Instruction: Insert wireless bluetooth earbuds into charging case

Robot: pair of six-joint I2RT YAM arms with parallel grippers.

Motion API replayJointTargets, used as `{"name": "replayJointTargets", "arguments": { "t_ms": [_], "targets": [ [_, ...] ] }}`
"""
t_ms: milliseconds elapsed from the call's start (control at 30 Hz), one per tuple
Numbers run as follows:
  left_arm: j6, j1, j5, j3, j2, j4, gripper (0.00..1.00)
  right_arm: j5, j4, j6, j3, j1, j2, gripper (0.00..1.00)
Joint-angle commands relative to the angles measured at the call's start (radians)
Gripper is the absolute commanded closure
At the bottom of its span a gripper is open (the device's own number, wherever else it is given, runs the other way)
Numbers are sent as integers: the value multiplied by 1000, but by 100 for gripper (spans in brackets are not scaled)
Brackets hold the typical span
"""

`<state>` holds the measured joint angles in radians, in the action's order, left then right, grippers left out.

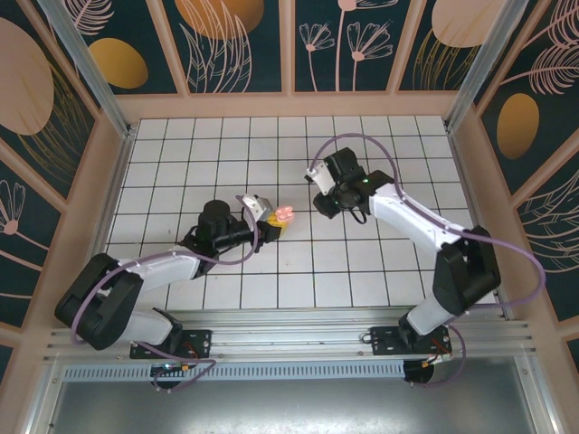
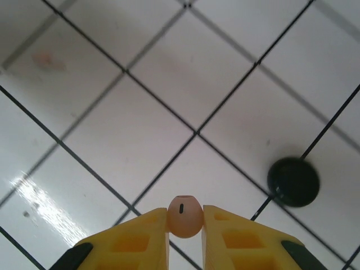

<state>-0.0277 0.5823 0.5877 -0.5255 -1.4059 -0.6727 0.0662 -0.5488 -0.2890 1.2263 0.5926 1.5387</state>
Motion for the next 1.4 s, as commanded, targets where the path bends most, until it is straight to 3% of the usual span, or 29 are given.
{"name": "replayJointTargets", "arguments": {
  "t_ms": [0,167,433,1367],
  "targets": [
    [-31,-6,79,-73,-49,84,89,-74,83,-12,-24,38,-56,80],
    [-47,-6,145,-146,-107,160,89,-147,86,-72,-9,108,-87,80],
    [-36,-6,189,-186,-132,197,88,-131,73,-135,-17,177,-115,80],
    [-25,-6,222,-200,-122,142,88,-54,1,-165,-56,219,-161,80]
  ]
}}
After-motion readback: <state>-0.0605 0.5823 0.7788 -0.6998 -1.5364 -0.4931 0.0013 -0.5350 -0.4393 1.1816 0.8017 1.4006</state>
